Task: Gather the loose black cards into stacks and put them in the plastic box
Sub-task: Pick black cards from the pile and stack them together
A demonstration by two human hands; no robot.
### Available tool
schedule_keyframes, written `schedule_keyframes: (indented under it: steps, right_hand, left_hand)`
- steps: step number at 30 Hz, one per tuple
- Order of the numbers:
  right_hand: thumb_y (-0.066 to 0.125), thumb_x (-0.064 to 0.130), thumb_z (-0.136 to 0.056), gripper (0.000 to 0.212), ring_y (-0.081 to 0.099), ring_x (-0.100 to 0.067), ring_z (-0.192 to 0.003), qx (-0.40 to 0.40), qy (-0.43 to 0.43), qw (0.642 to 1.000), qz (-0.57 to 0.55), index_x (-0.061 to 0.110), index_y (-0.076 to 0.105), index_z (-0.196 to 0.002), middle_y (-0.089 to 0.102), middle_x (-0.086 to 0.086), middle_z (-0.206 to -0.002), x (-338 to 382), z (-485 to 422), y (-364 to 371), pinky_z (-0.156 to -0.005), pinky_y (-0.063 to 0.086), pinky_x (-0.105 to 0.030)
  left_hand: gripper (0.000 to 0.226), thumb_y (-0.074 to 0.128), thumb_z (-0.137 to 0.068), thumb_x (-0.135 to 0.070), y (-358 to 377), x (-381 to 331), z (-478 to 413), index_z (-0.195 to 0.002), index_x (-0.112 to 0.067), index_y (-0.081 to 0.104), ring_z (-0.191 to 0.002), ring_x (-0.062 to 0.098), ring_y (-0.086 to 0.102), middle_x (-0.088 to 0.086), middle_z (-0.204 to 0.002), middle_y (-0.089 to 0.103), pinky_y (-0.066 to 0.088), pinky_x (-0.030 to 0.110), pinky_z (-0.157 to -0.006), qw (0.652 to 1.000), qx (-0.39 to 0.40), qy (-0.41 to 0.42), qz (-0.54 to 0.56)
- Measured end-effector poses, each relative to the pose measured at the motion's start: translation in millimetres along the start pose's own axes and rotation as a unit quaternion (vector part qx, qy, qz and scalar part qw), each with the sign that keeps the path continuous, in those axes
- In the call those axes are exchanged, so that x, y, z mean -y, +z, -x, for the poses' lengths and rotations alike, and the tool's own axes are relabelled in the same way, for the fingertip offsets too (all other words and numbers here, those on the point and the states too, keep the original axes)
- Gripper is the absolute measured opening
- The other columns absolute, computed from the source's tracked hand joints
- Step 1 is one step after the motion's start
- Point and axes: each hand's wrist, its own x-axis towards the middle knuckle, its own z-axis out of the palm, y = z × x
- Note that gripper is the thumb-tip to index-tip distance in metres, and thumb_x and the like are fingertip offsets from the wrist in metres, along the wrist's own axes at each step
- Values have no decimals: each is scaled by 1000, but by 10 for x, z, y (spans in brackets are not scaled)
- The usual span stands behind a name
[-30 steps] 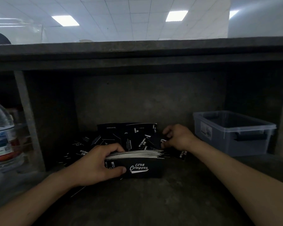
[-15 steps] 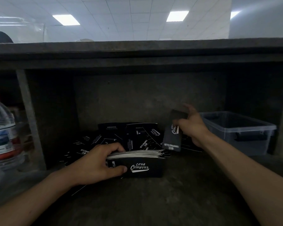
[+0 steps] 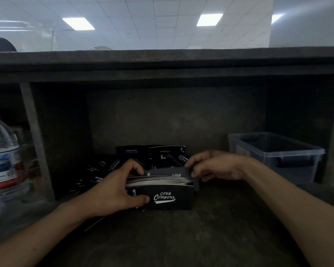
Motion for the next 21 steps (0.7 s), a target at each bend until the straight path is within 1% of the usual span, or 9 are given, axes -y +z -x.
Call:
schedule_keyframes:
  steps: [4,6,8,10,12,14,16,18,21]
  right_hand:
    - [53,-8,-85,43,67,-10,-97,96,-22,995,14,21,77,-107,74,-3,-112,6,8,25,-84,52,-25]
    - [50,-5,-88,43,66,-12,-110,35,-65,997,-31,20,73,-114,72,0,-118,34,-17,45,-89,52,-28]
    - [55,7,-95,31,67,-17,-111,-125,-108,986,-32,23,71,-116,72,1,-118,3,-116,92,-92,52,-37]
    - [58,22,-99,29,61,-23,-119,-251,-131,948,148,24,66,-127,65,-4,-131,-82,-211,133,-100,46,-38]
    - [52,36,-101,38,49,-23,-133,-208,-129,895,373,23,59,-136,52,-4,-145,-189,-282,163,-109,39,-35]
    - [44,47,-102,39,56,-24,-123,-166,-96,876,442,24,66,-123,63,-3,-130,-230,-285,159,-99,44,-36]
    - [43,56,-99,43,65,-24,-96,-212,-89,864,447,23,70,-91,68,3,-86,-208,-271,106,-76,44,-29]
    - [51,61,-92,41,66,-22,-85,-283,-97,843,447,25,67,-80,63,8,-70,-156,-245,45,-68,41,-27]
    - [66,61,-83,42,63,-20,-108,-256,-67,863,431,31,69,-112,70,2,-113,-166,-227,24,-87,49,-28]
  left_hand:
    - [52,80,-80,-27,16,-13,9,-120,-42,51,-105,13,68,-11,-115,68,58,36,-87,998,42,24,40]
    - [41,78,-83,-24,11,-19,5,-117,-38,59,-102,15,69,-5,-113,70,59,34,-85,997,53,34,40]
    - [36,77,-84,-24,11,-22,3,-114,-35,62,-98,15,70,-3,-110,71,59,31,-82,997,54,36,37]
    - [33,77,-84,-26,15,-13,4,-112,-37,62,-94,13,70,-7,-106,72,57,27,-78,998,48,40,16]
    - [32,77,-84,-28,15,-14,3,-110,-38,61,-92,10,70,-10,-104,72,56,23,-77,998,45,47,-2]
    - [32,77,-84,-29,12,-18,3,-111,-36,62,-93,11,71,-10,-103,72,57,25,-79,998,44,49,-5]
    - [32,77,-84,-27,15,-18,2,-111,-36,62,-94,10,71,-11,-103,72,57,25,-80,998,43,51,-6]
    - [33,77,-84,-25,19,-21,1,-111,-36,62,-95,9,71,-12,-104,72,56,22,-80,998,42,50,-5]
    - [33,77,-84,-25,20,-28,0,-112,-34,63,-96,8,70,-13,-105,72,56,22,-80,998,44,48,-12]
